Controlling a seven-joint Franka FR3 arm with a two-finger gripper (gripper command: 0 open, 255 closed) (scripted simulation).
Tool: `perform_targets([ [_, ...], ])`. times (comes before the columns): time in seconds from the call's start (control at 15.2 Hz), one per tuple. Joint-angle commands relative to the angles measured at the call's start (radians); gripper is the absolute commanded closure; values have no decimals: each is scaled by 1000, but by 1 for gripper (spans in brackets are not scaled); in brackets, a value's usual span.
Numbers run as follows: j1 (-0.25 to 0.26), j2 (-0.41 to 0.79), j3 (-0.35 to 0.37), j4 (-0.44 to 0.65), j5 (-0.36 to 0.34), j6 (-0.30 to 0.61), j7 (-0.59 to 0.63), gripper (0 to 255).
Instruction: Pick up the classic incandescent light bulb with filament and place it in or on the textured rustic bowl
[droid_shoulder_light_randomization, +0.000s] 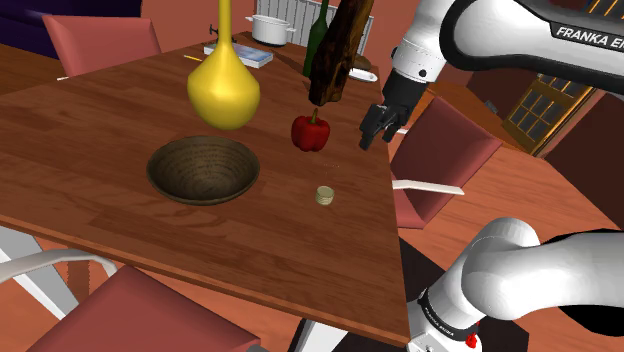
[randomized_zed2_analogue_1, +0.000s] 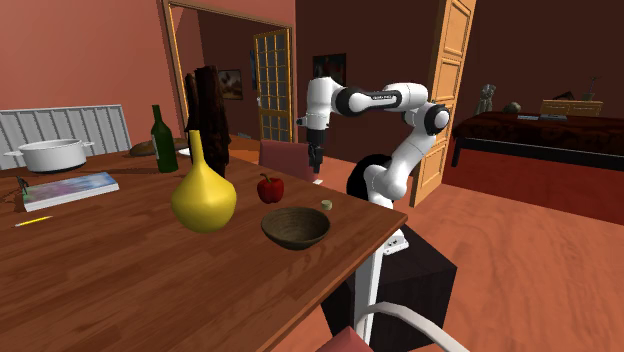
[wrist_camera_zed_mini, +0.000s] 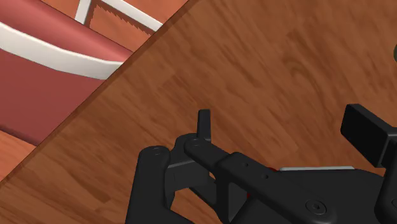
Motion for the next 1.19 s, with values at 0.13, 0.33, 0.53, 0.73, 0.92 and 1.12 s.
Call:
perform_targets([
  [0.13,17,-48,31,-51,46,39,51,0],
  [0.33,44,-111,84,-120,117,102,129,0],
  [0.53,75,-161,145,-176,190,172,209,0],
  [0.73,105,-197,216,-219,262,248,290,0],
  [0.92,113,-195,241,-248,285,296,306,0],
  [1.12,116,-180,255,-278,296,341,304,0],
])
